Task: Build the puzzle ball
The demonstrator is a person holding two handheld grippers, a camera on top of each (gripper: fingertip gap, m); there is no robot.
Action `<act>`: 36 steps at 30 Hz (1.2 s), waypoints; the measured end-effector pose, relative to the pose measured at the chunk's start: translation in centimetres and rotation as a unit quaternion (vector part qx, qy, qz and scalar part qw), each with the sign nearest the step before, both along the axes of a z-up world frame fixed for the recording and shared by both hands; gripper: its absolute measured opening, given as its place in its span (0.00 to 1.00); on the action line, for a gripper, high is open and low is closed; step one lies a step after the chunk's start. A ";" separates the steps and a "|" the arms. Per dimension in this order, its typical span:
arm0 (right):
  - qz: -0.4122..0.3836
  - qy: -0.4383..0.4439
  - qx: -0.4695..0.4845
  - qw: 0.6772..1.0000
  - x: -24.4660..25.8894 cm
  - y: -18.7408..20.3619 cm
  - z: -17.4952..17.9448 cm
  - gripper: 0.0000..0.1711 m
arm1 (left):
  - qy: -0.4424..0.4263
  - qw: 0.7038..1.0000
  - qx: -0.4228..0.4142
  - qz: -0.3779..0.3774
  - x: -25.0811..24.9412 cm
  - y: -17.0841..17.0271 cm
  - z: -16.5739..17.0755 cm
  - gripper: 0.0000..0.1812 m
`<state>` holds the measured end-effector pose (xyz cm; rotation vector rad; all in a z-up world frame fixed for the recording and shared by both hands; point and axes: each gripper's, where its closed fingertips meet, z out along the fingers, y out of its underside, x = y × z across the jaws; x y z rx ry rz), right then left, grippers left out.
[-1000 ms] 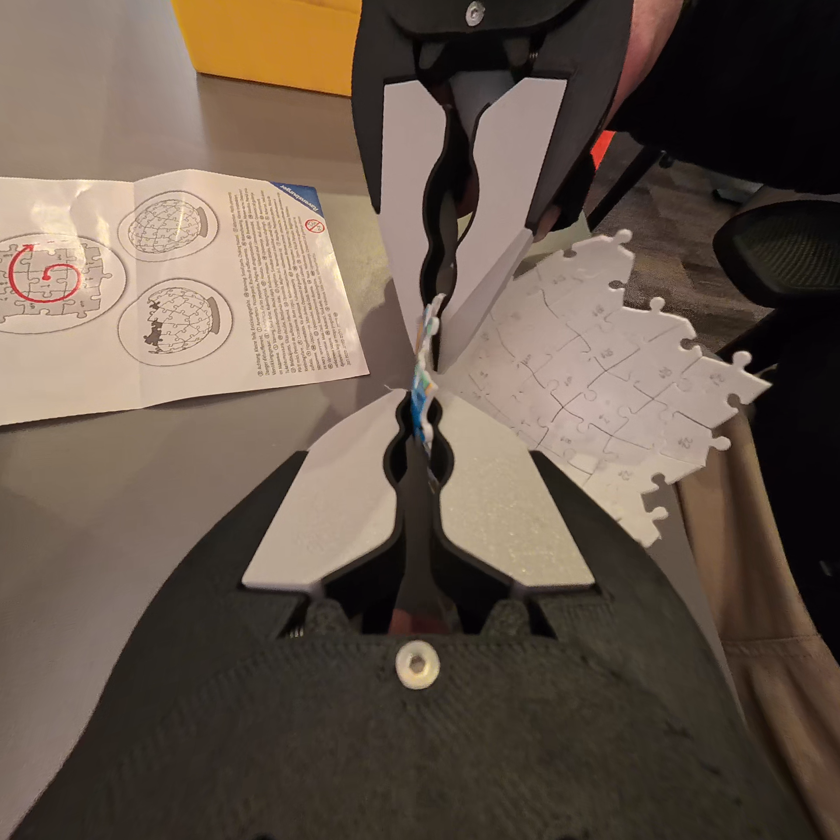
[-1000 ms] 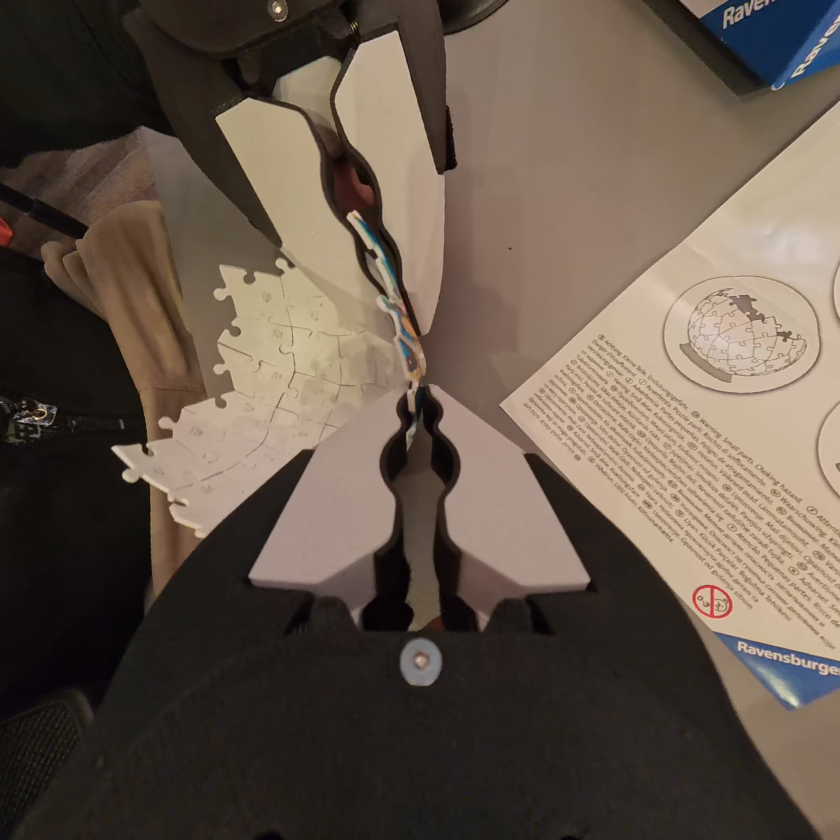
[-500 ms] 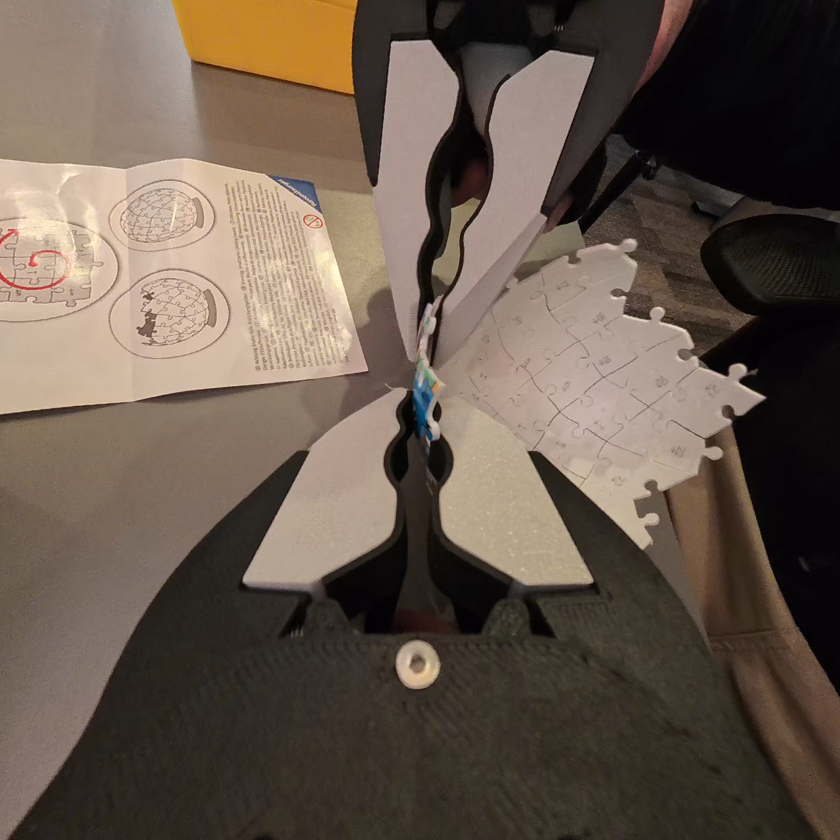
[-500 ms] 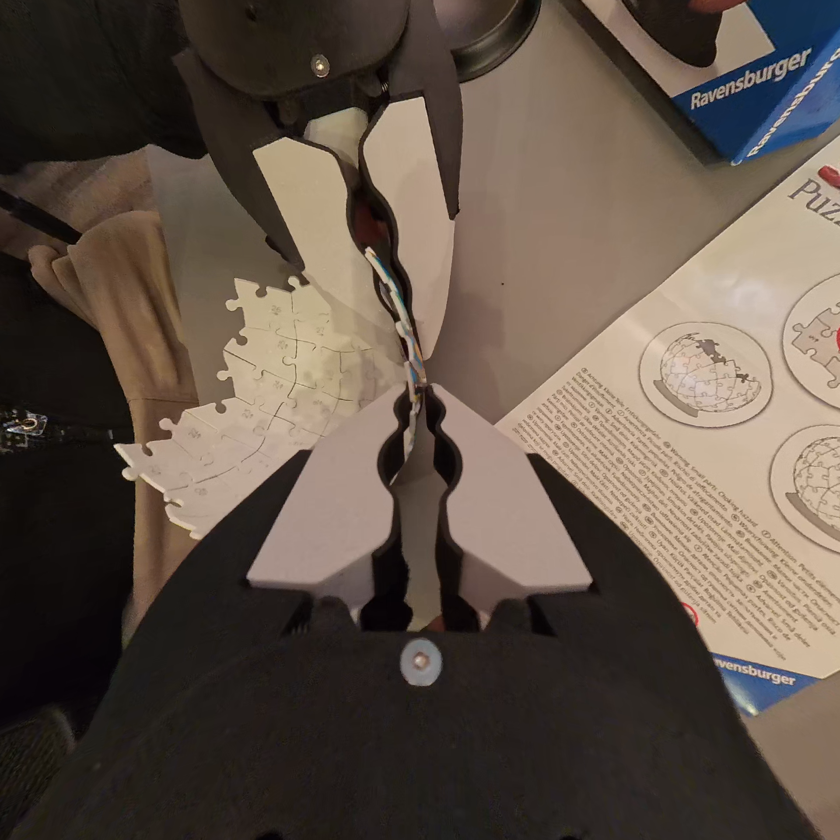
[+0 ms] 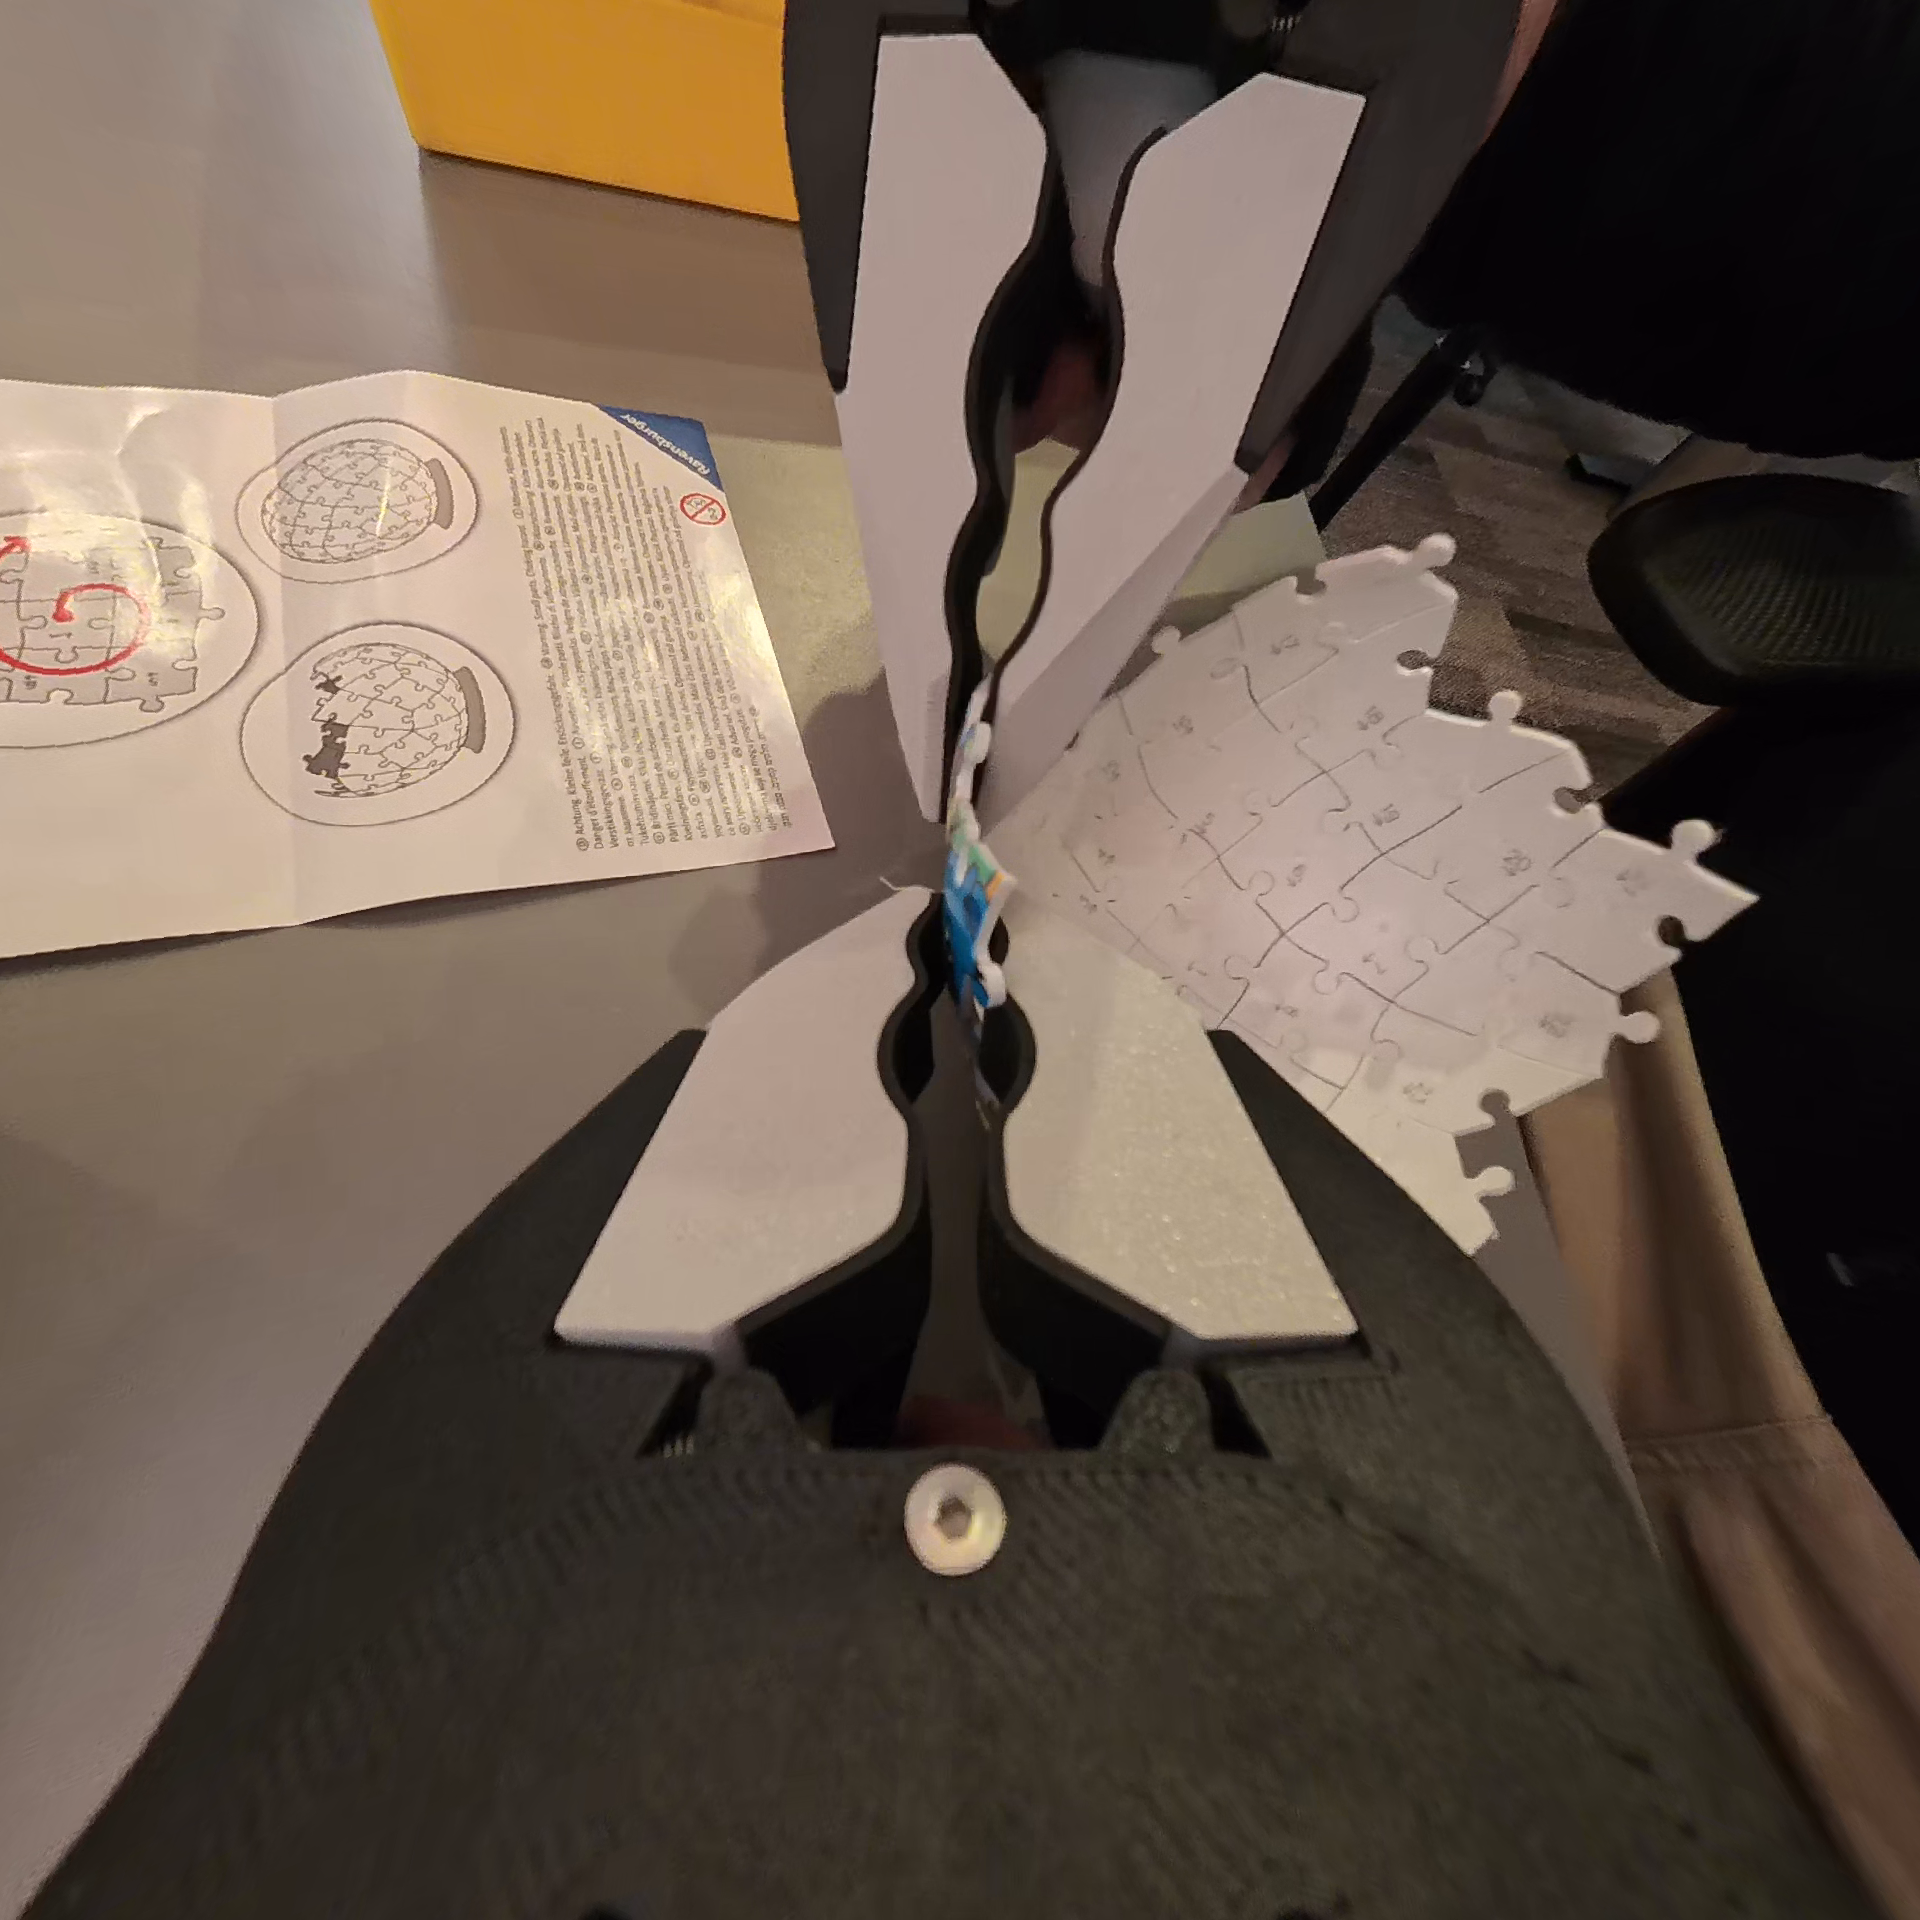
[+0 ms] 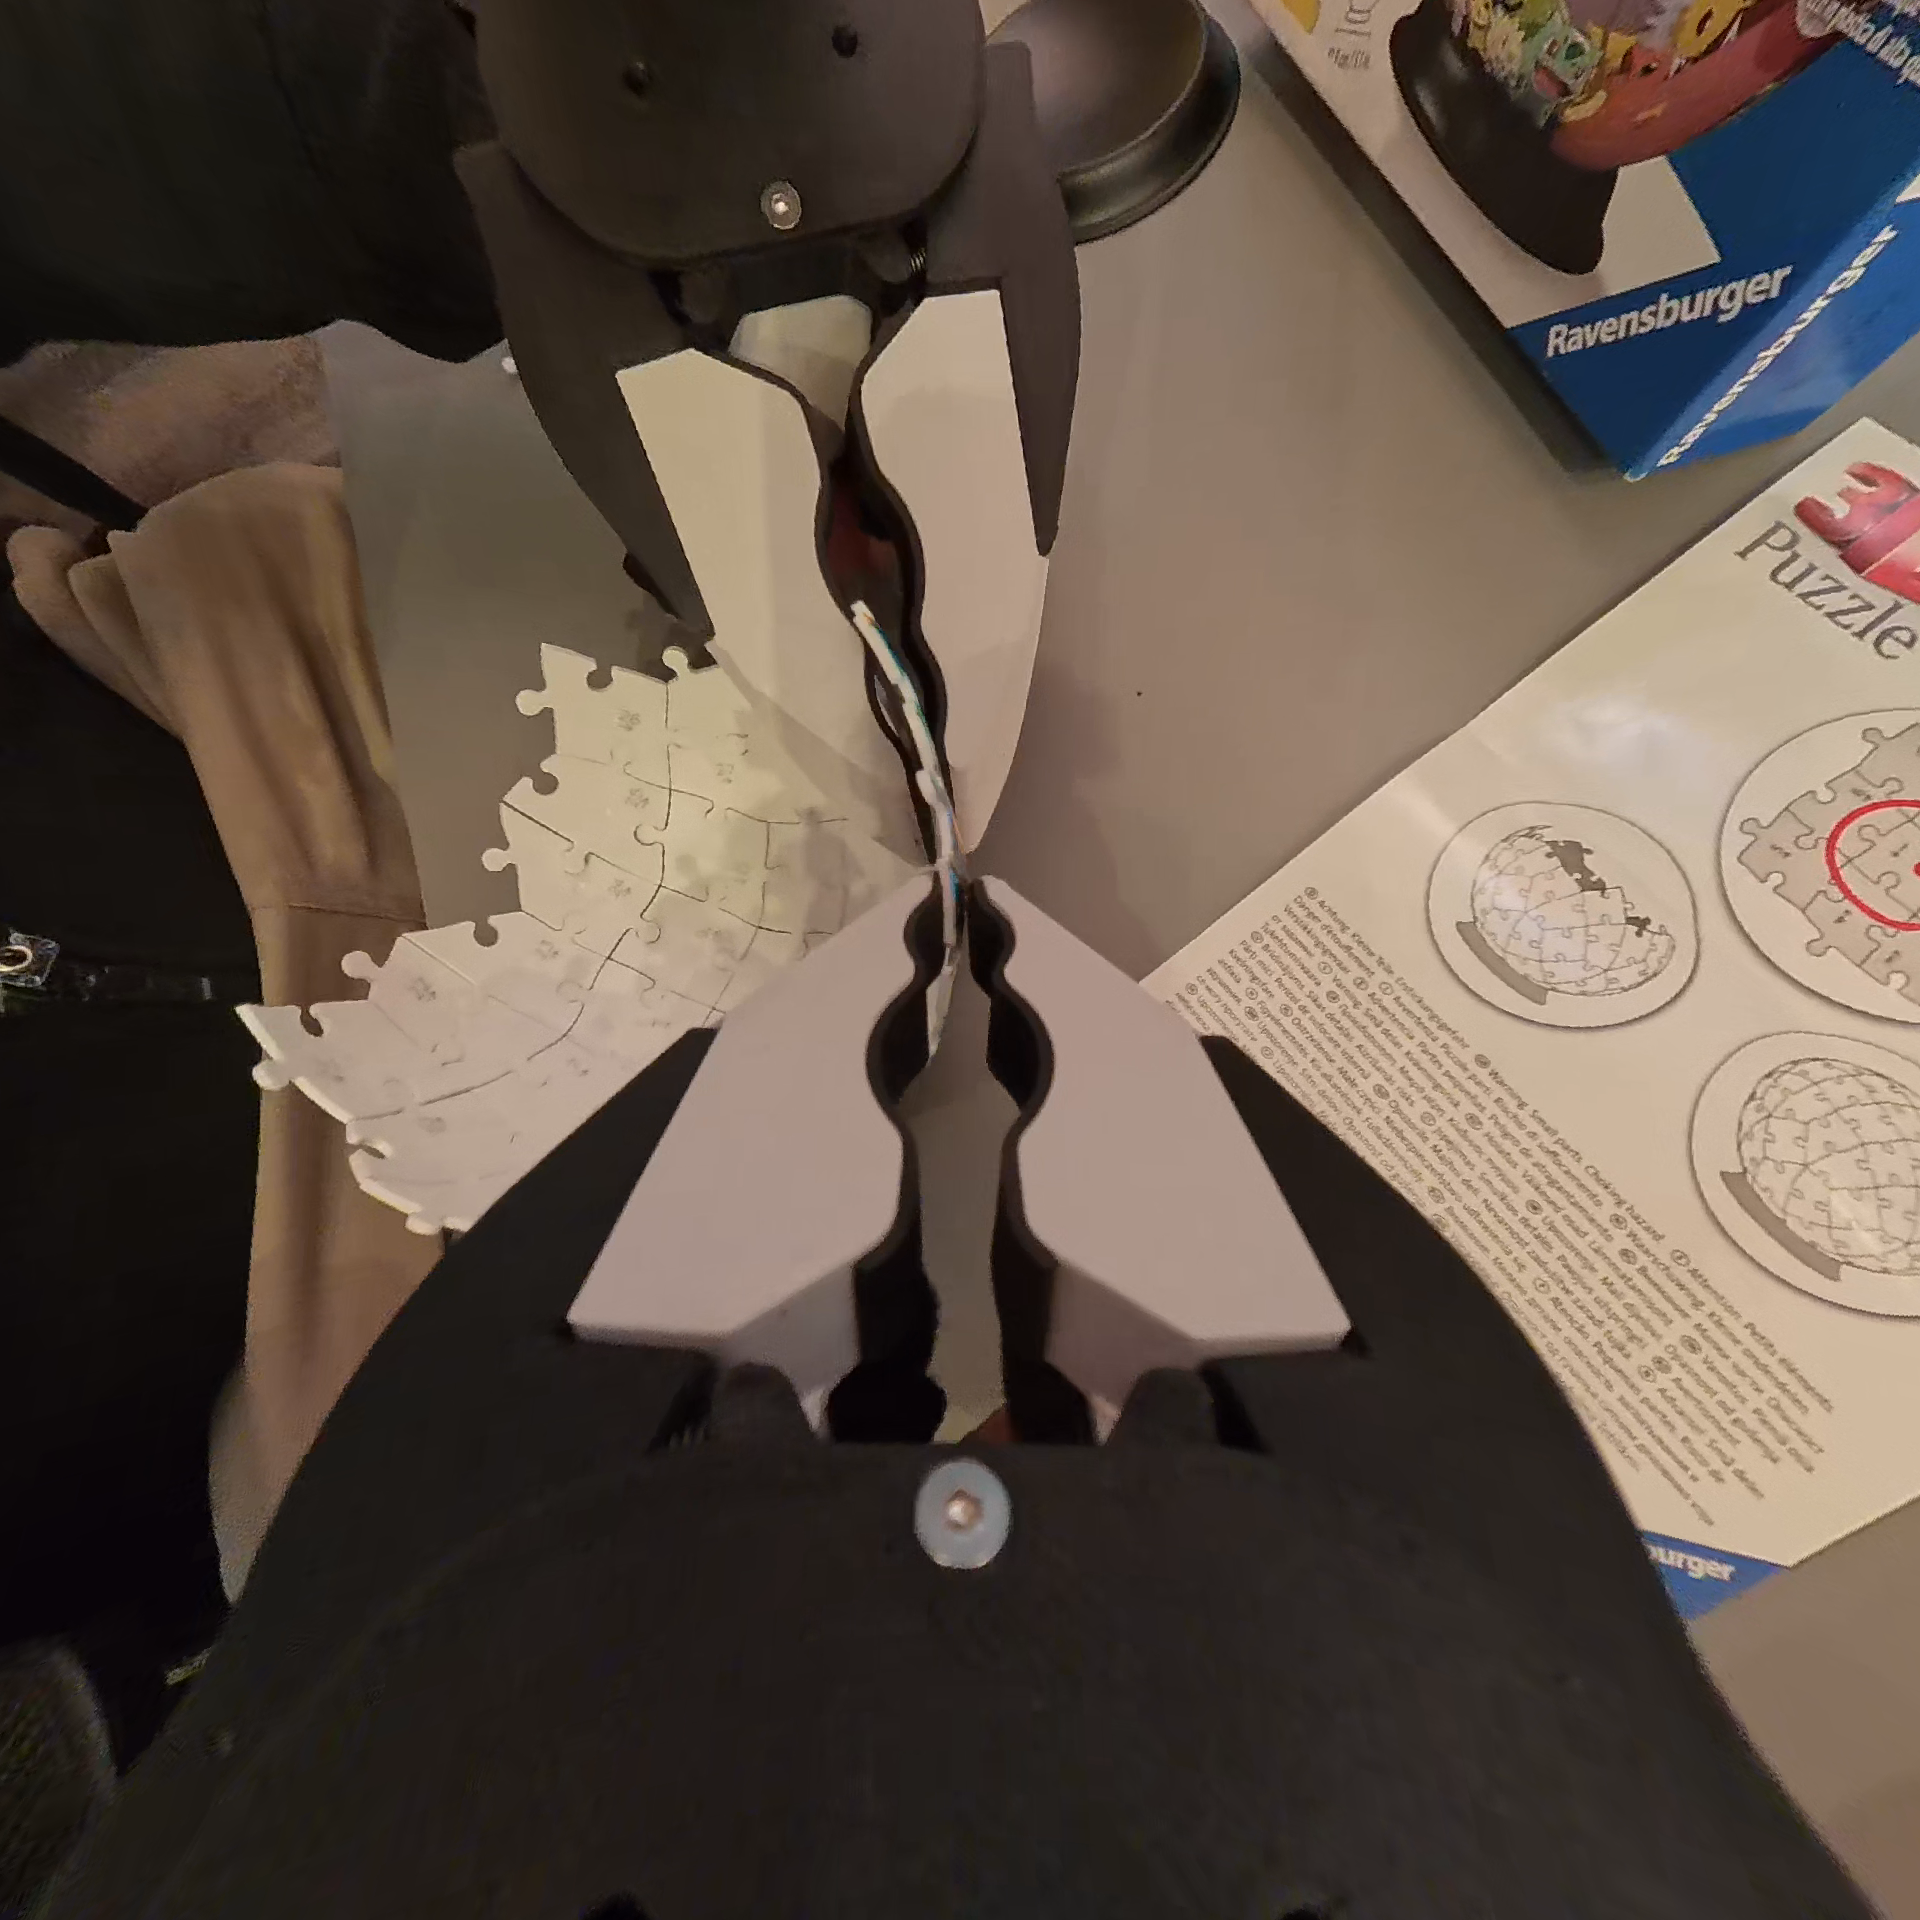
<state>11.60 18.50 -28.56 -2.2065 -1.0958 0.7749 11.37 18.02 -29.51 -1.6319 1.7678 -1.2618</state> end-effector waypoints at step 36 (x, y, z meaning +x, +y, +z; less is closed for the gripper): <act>-0.001 -0.017 0.016 1.000 0.2 0.2 0.1 0.05 | 0.032 0.999 0.008 0.025 -0.5 0.3 -0.4 0.03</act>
